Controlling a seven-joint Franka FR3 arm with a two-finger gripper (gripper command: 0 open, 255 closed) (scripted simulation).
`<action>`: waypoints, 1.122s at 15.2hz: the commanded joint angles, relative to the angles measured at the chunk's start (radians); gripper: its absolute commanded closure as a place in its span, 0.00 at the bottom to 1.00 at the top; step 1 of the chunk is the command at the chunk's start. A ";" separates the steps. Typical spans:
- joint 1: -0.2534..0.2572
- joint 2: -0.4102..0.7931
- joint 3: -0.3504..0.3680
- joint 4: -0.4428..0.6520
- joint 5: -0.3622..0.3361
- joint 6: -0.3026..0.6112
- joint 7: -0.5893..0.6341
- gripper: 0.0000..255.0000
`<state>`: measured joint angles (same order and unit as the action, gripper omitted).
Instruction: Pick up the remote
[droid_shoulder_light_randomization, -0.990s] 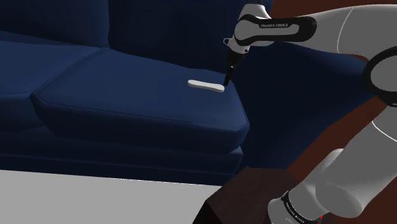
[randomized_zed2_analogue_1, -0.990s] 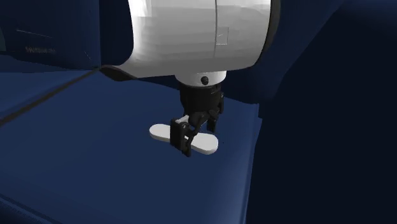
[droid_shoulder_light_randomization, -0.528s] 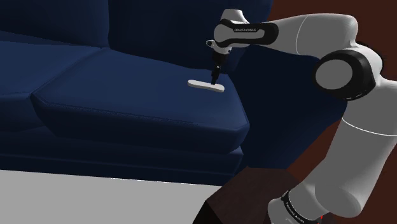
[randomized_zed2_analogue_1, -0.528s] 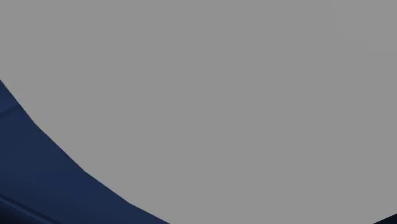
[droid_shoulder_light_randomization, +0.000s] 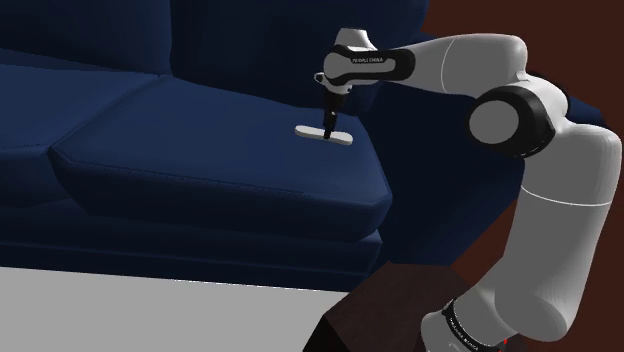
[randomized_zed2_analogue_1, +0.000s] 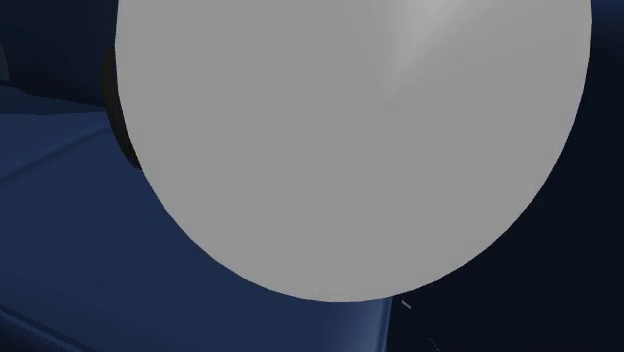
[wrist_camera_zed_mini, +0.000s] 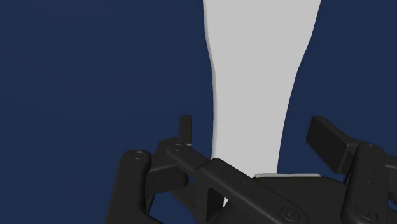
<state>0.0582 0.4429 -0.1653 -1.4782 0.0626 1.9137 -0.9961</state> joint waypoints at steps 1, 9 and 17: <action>0.002 0.003 0.001 -0.017 0.000 0.020 0.001 0.00; 0.001 0.005 0.001 -0.014 0.001 0.020 0.000 1.00; 0.001 -0.007 0.000 0.022 -0.002 -0.029 0.003 1.00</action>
<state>0.0601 0.4367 -0.1651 -1.4697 0.0613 1.8995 -0.9937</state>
